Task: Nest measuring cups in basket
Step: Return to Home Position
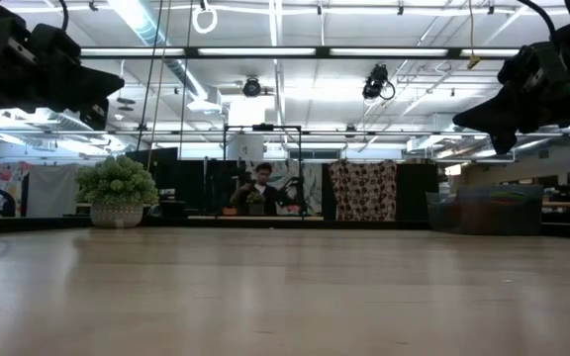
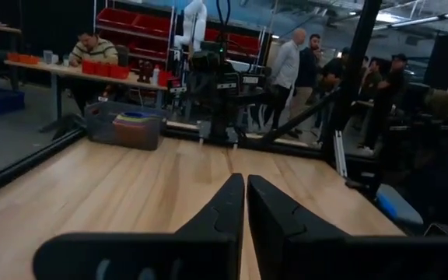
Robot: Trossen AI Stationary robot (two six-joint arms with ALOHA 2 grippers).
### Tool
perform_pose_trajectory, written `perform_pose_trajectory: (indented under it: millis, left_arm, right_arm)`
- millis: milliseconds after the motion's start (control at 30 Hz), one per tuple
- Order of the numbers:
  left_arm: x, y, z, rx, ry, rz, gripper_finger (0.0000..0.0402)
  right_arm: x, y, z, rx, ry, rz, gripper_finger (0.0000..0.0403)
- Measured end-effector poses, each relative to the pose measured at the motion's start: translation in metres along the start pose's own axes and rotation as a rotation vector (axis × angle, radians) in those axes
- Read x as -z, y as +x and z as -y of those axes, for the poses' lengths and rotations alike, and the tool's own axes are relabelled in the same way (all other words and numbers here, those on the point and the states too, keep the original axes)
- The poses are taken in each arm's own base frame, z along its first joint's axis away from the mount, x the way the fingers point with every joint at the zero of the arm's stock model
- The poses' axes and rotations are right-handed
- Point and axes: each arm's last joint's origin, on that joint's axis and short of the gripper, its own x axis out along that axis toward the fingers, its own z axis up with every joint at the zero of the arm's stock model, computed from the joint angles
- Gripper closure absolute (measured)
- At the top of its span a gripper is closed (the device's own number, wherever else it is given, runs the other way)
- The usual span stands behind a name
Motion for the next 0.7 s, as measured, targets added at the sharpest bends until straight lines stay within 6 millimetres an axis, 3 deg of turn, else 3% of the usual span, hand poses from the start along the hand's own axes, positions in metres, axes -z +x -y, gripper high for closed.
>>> perform_pose_trajectory:
  millis: [700]
  left_arm:
    - [-0.0006, 0.0, 0.0002, 0.005, 0.005, 0.004, 0.0377]
  right_arm:
    - [-0.0002, 0.0, -0.0001, -0.003, -0.004, 0.001, 0.0389]
